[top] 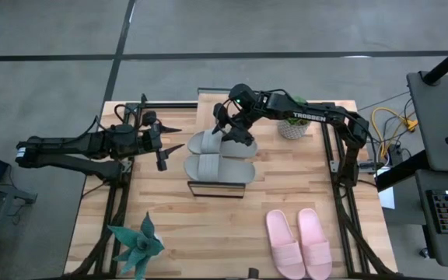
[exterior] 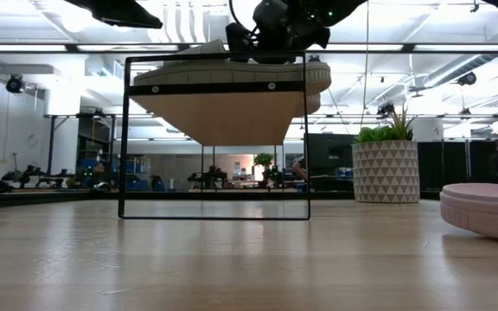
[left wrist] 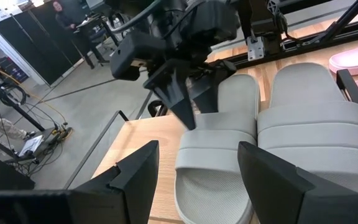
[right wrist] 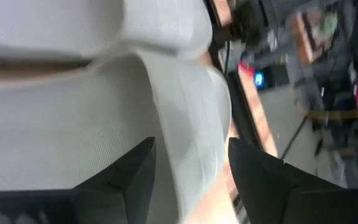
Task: Pick and place slides into the shelf
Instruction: Put the left pink slide on the shelf
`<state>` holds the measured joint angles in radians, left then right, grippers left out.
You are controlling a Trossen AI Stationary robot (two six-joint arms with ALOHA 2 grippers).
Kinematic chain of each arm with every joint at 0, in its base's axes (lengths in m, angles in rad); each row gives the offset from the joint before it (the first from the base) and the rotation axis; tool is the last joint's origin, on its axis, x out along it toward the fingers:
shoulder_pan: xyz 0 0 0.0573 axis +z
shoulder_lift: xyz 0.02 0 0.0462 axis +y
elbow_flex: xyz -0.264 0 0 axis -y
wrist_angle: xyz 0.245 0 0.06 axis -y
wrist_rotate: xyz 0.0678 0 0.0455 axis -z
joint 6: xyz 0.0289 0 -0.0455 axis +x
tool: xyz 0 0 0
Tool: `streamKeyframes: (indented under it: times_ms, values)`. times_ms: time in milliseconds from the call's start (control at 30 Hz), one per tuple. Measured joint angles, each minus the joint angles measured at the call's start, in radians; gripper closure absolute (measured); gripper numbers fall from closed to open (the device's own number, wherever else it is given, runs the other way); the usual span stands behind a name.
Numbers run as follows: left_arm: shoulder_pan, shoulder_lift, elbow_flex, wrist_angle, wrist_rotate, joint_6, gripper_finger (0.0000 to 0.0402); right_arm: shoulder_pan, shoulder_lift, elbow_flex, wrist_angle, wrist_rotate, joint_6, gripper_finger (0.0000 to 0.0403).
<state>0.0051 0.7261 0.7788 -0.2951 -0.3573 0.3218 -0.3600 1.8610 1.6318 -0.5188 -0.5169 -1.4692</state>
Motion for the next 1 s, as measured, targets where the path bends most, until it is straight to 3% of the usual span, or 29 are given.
streamKeyframes:
  times_ms: [233, 700, 1000]
  values:
    - [0.000, 0.000, 0.000, 0.000, 0.000, 0.001, 0.0198, 0.011, -0.009, 0.000, -0.016, 0.123, 0.100, 0.0207]
    - [0.000, 0.000, 0.000, 0.000, -0.018, 0.000, 0.0198, 0.032, -0.115, -0.001, -0.121, 0.126, 0.209, 0.0207]
    - [0.000, 0.000, 0.002, 0.017, -0.019, -0.001, 0.0198, 0.071, -0.281, -0.002, -0.125, 0.118, 0.354, 0.0209]
